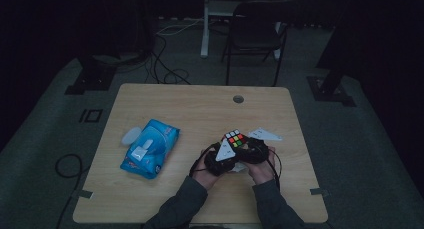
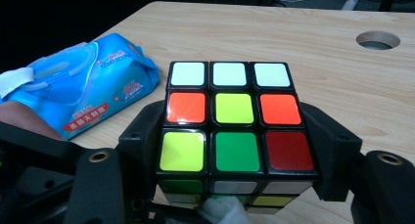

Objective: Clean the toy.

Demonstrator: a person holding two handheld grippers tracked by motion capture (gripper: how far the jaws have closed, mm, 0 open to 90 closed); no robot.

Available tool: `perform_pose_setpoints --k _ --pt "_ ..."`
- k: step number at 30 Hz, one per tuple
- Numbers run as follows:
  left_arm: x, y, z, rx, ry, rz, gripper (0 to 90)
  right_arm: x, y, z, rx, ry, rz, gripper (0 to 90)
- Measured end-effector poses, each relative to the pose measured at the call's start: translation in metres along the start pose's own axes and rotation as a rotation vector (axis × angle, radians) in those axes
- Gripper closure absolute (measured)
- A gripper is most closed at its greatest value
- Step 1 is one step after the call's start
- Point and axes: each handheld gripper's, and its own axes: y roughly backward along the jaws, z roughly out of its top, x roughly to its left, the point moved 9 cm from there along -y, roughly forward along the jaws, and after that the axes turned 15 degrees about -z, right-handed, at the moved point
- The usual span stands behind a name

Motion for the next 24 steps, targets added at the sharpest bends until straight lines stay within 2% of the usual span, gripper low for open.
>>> perform_pose_setpoints --k 5,11,17,21,24 --pt "0.0 0.001 0.001 0.0 0.001 0.007 85.8 0.001 0.001 0.001 -0.006 -0.007 0.002 33.9" --pt "-0.003 0.007 0.009 -0.045 0.003 0.012 85.8 -0.001 0.0 0.001 -0.003 -0.015 0.005 33.9" --pt "-0.004 0.01 0.012 -0.066 -0.006 0.018 85.7 0.0 0.001 0.0 -0.002 -0.019 0.009 33.9" --pt "-0.005 0.012 0.011 -0.066 -0.011 0.026 85.6 -0.001 0.001 0.001 -0.004 -0.014 0.003 33.8" --pt "-0.005 0.014 0.012 -0.066 -0.016 0.031 85.5 -0.005 0.0 0.0 -0.001 -0.028 -0.001 33.9"
